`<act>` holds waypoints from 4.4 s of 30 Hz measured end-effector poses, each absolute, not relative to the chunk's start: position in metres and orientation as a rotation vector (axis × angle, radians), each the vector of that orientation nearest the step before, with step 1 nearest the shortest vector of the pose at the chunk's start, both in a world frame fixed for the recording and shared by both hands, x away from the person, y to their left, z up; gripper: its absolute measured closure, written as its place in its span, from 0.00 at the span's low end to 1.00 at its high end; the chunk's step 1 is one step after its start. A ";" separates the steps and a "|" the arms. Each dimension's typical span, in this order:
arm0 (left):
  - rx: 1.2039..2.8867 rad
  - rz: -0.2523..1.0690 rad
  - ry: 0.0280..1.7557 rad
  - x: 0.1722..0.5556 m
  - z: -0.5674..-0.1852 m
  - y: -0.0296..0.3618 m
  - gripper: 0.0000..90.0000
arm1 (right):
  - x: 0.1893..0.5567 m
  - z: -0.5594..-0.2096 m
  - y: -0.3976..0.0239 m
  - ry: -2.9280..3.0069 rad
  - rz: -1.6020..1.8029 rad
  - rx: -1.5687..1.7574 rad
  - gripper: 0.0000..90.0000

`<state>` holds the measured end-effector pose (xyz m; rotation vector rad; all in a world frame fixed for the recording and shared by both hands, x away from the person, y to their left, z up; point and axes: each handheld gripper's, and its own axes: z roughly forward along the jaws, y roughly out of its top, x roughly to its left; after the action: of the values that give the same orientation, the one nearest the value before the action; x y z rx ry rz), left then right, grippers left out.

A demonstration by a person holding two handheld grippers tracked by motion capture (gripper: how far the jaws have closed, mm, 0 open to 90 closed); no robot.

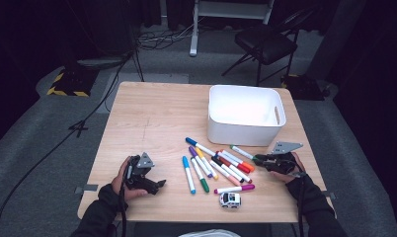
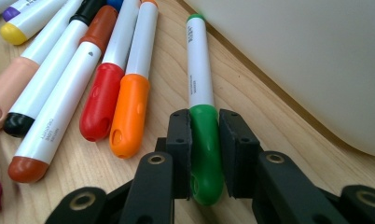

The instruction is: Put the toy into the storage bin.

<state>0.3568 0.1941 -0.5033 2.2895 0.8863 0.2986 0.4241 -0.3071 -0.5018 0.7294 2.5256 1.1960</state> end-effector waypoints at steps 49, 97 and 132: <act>2.293 0.292 0.879 0.358 -0.503 0.194 0.00 | 0.407 -0.393 -0.297 2.407 1.423 0.393 0.84; 2.293 0.294 0.879 0.358 -0.503 0.194 0.00 | 0.474 -0.329 -0.284 2.368 1.300 0.441 0.84; 2.292 0.297 0.880 0.357 -0.503 0.194 0.01 | 0.506 -0.366 -0.301 2.494 1.055 0.659 0.80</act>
<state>0.3573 0.1942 -0.5031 2.2919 0.8796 0.2969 0.5063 -0.3008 -0.3660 0.6591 2.4941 1.0545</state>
